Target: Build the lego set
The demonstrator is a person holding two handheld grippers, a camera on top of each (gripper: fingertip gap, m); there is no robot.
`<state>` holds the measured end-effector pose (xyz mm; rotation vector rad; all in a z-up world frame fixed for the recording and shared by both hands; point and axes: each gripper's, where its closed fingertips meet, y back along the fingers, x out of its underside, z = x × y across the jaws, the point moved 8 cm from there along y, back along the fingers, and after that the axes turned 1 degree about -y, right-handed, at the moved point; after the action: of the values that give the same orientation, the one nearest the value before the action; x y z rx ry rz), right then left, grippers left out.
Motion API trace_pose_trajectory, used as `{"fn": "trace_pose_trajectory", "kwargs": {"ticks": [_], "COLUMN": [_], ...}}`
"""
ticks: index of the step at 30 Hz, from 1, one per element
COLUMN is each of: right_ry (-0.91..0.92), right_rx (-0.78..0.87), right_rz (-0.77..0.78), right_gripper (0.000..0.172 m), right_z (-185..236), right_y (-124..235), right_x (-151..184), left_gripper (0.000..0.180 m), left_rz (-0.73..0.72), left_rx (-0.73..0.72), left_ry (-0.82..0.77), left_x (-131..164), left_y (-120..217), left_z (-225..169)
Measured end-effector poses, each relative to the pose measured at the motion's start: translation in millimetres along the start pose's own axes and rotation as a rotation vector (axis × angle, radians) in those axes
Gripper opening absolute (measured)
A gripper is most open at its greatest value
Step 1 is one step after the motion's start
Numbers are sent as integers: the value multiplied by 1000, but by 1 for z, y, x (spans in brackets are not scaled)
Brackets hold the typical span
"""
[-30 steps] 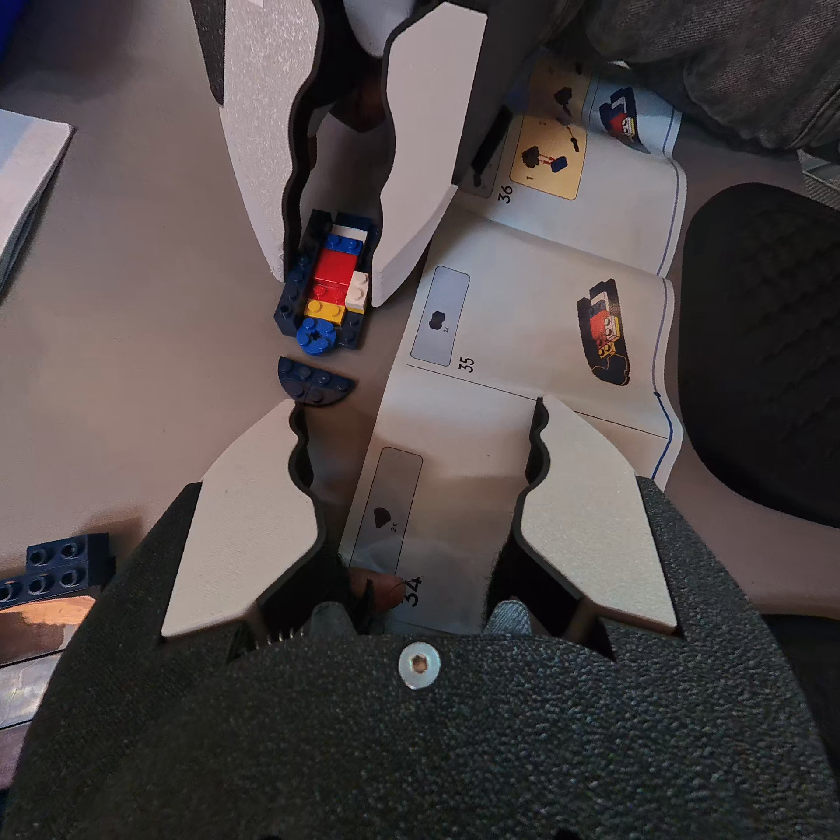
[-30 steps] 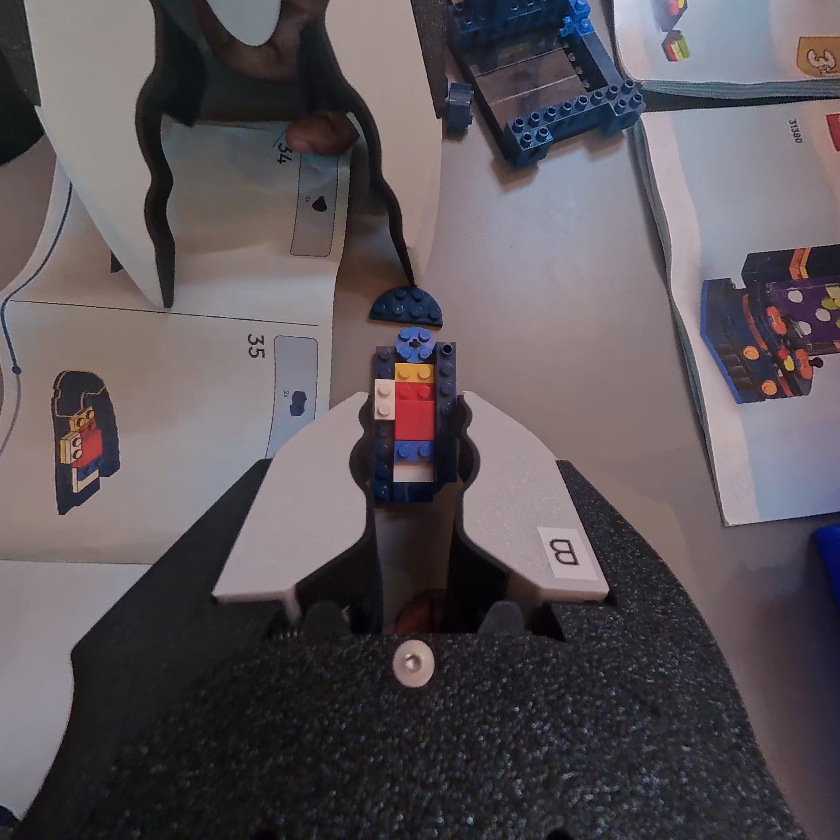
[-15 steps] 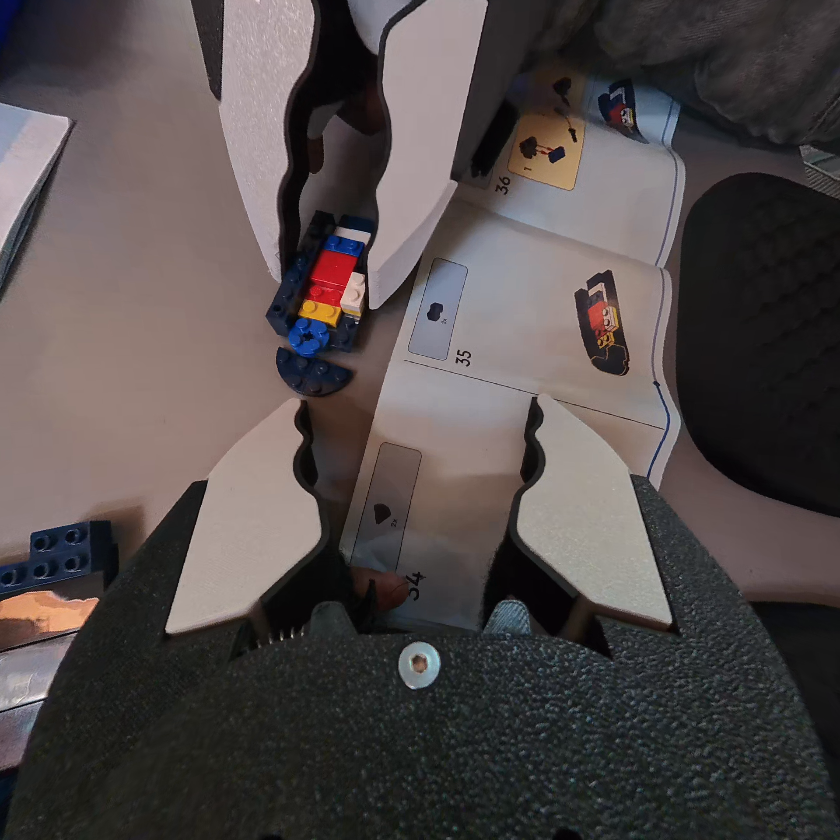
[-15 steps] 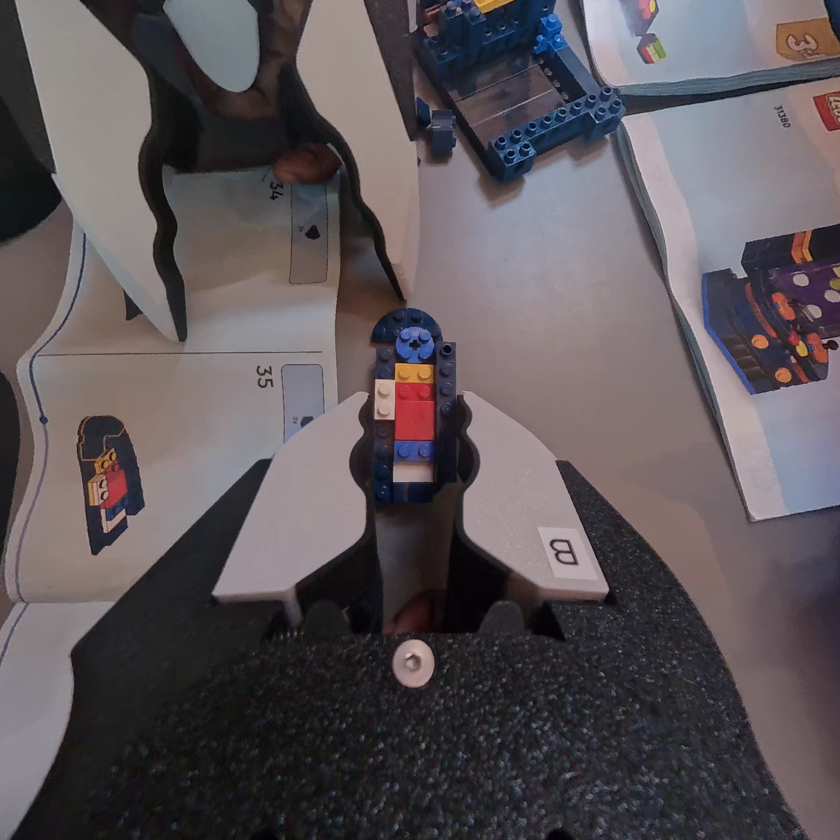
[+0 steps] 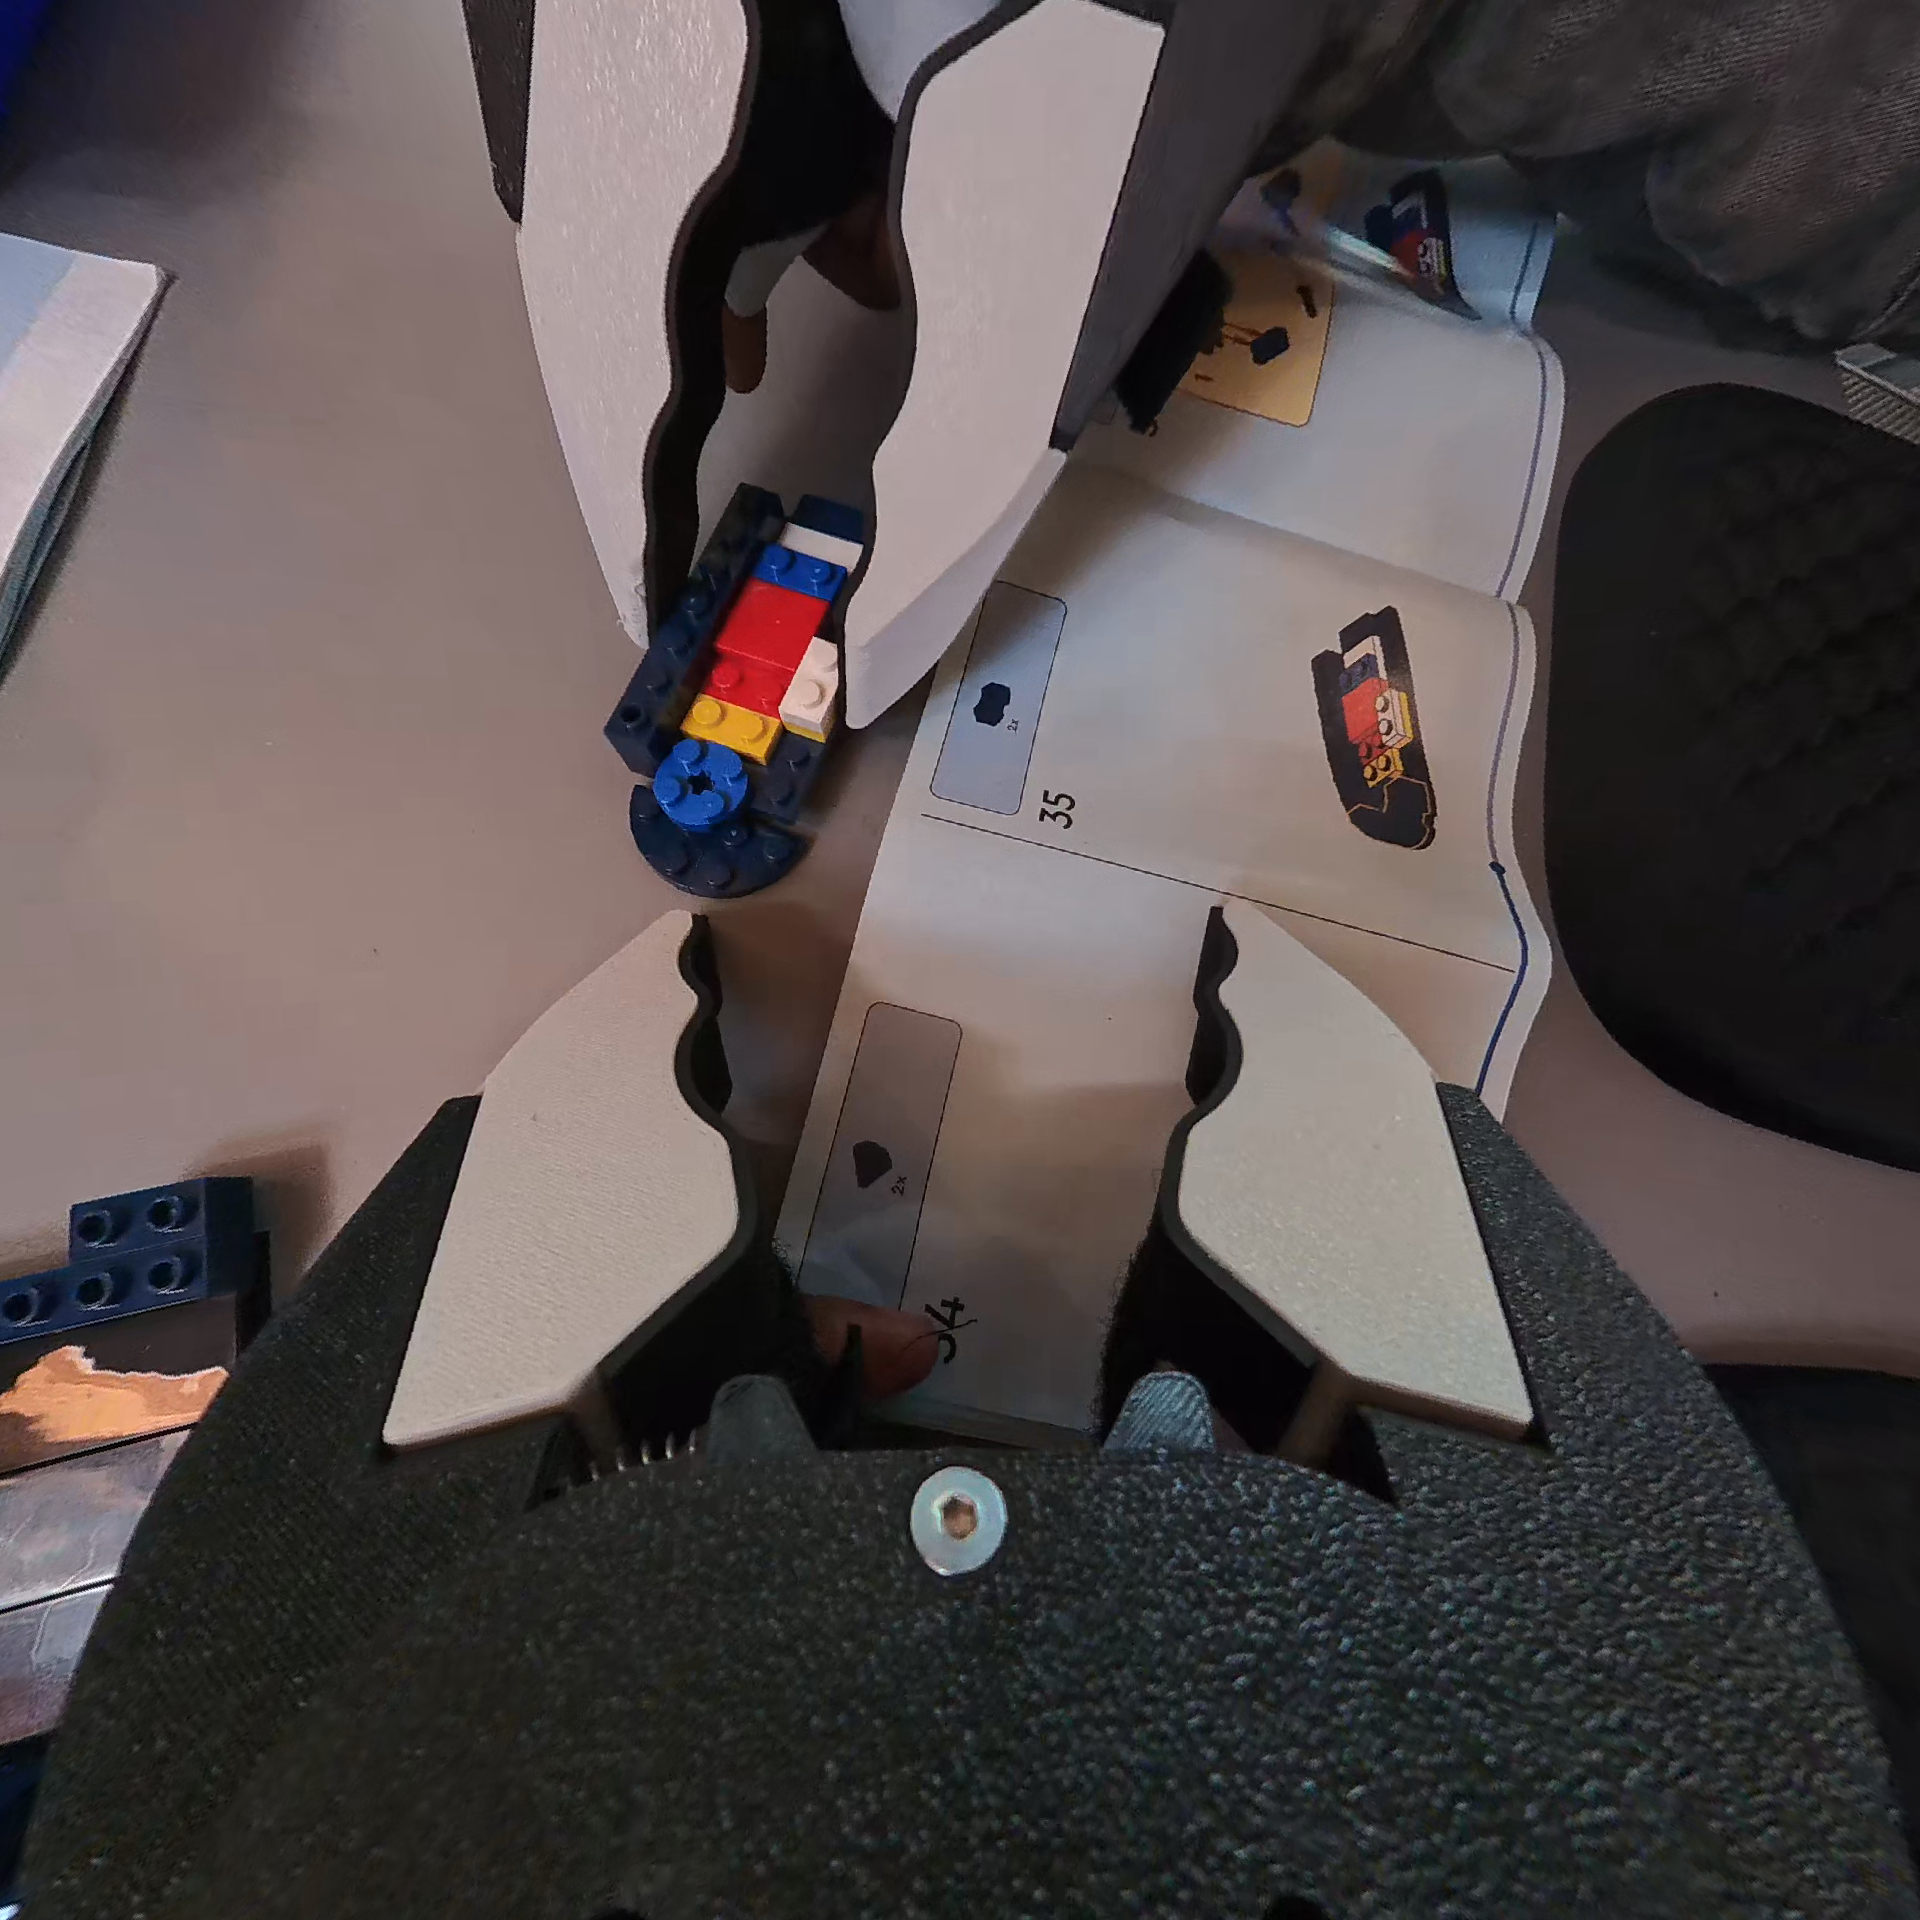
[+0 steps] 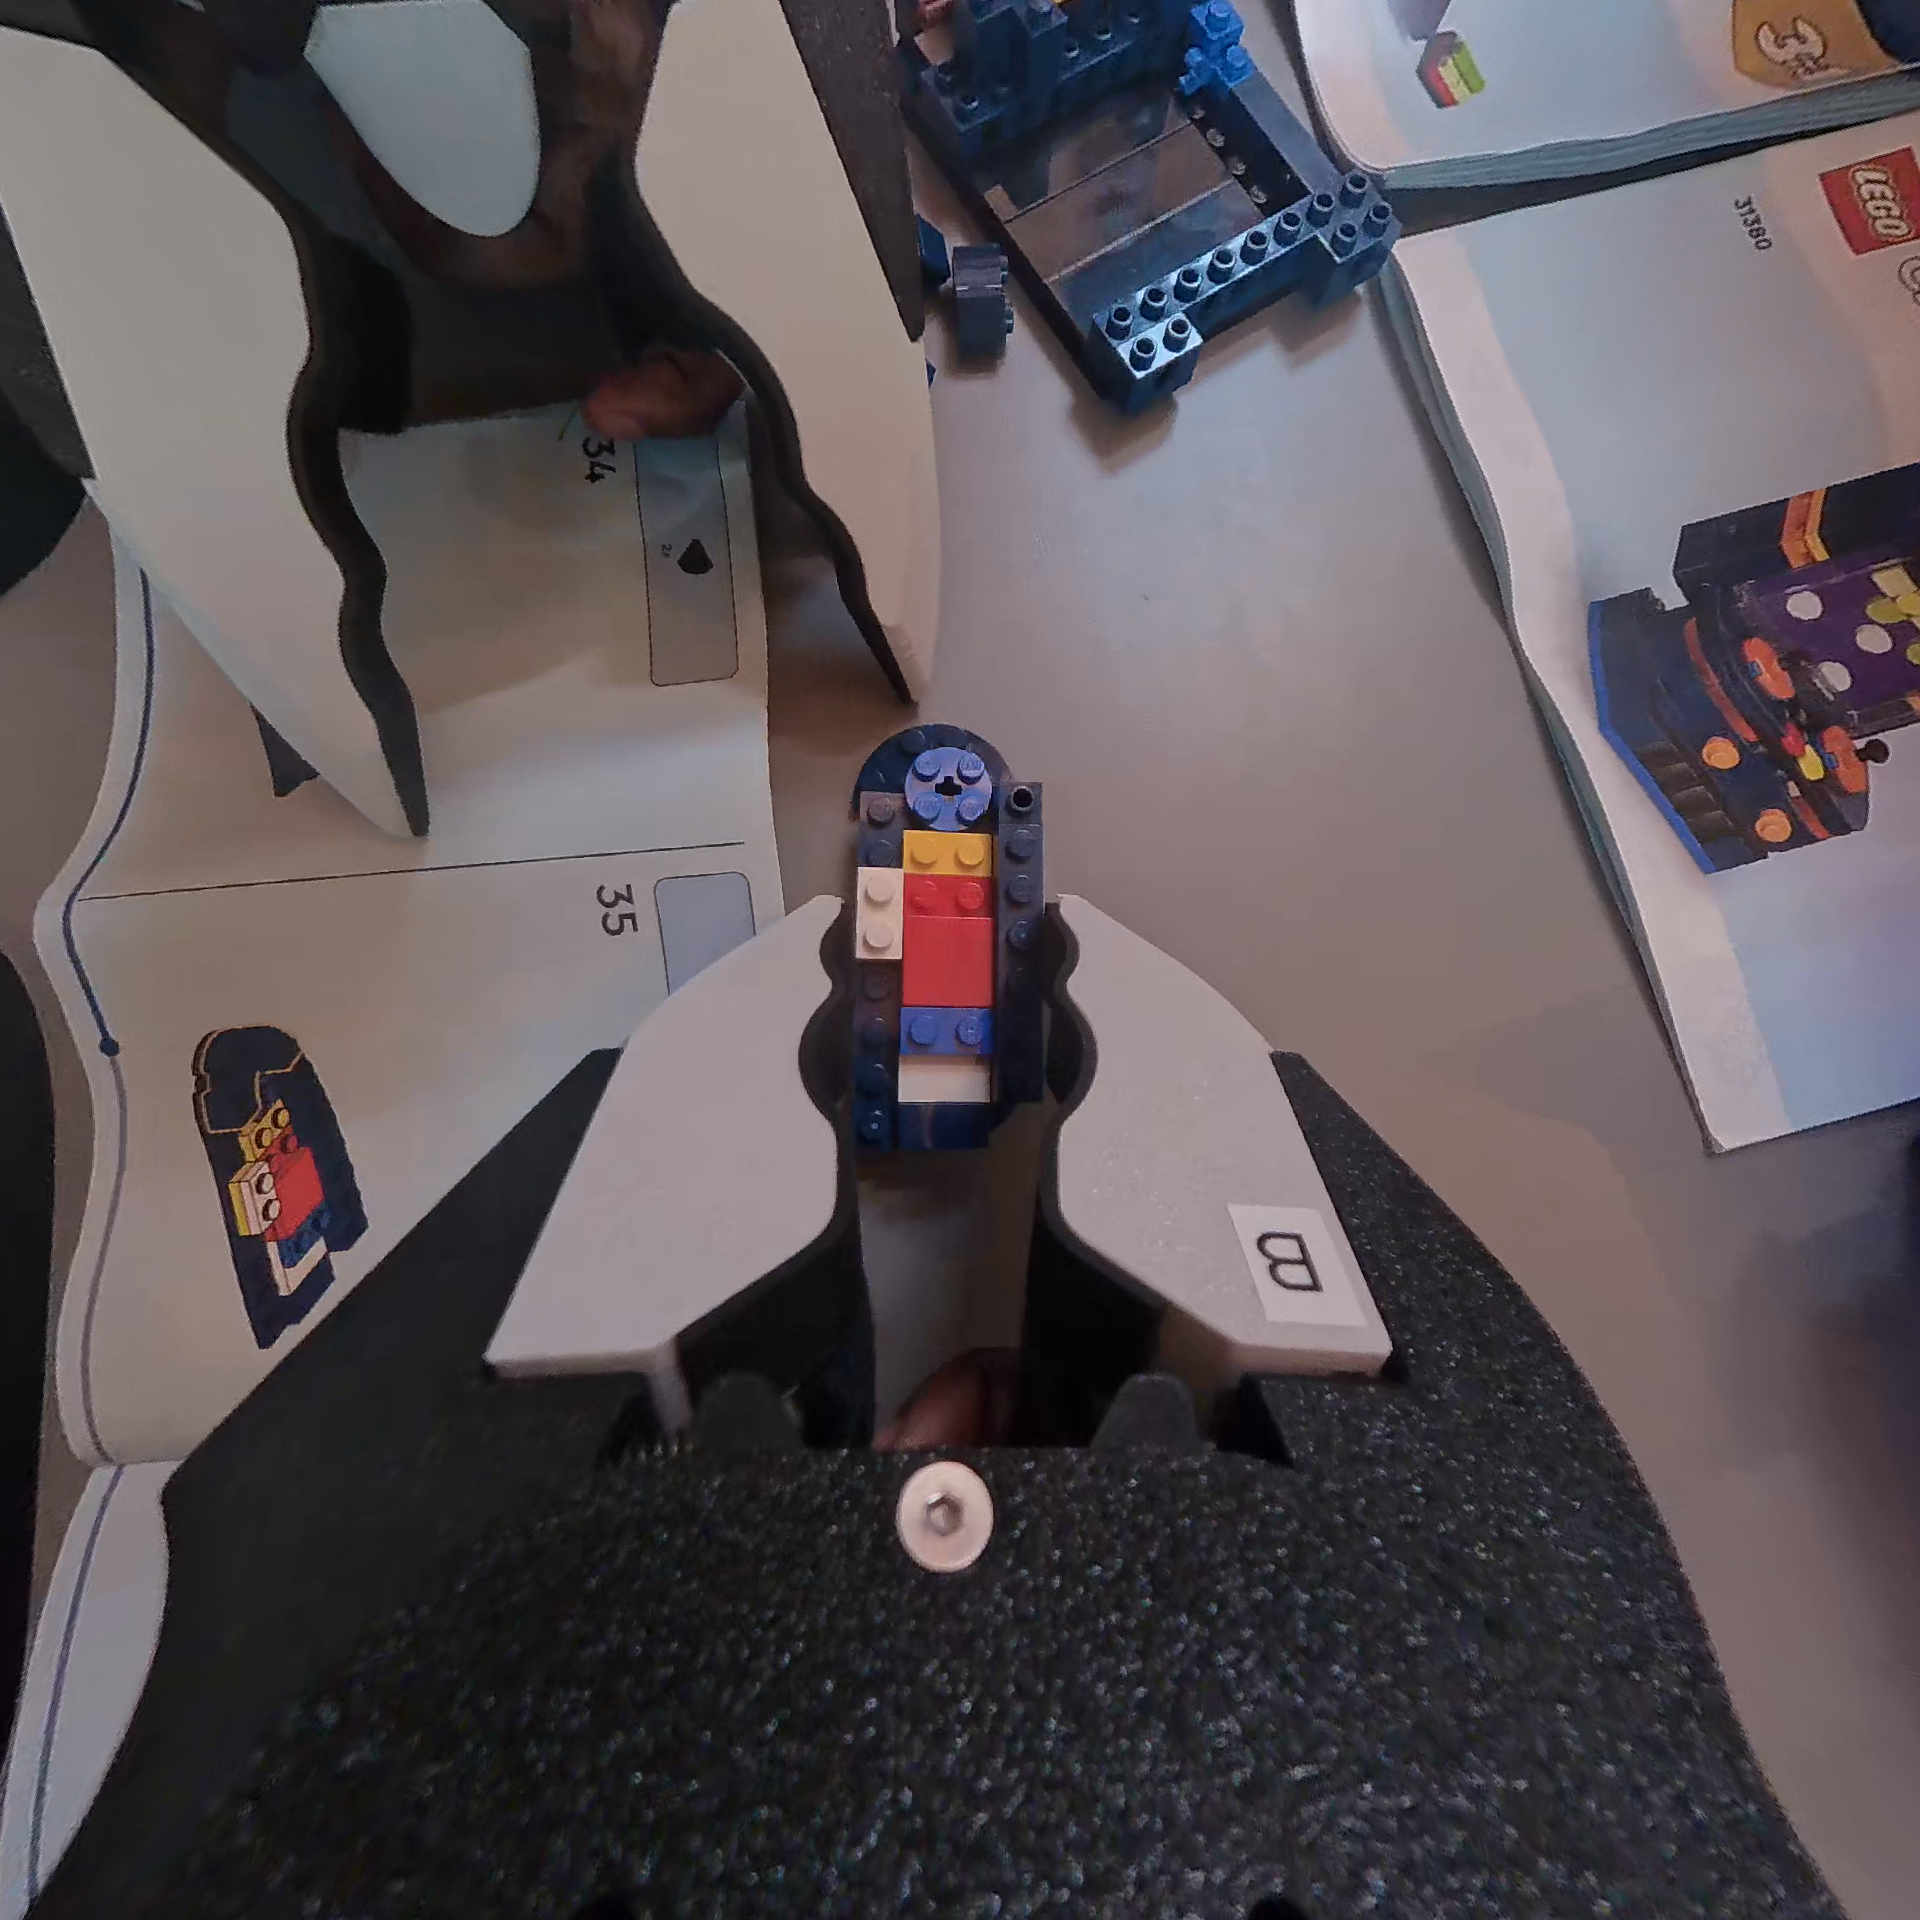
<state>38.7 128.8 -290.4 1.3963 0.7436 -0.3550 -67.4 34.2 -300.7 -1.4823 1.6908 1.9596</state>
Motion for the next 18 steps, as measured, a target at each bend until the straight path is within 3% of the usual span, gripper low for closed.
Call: {"fn": "trace_pose_trajectory", "kwargs": {"ticks": [18], "right_ry": [22], "right_rx": [6], "right_rz": [16], "right_gripper": [34], "right_z": [2], "right_y": [-3], "right_x": [0], "left_gripper": [88], "left_rz": [0], "left_rx": [-4], "left_ry": [-6], "left_x": [0], "left_y": [0], "left_z": [0]}}
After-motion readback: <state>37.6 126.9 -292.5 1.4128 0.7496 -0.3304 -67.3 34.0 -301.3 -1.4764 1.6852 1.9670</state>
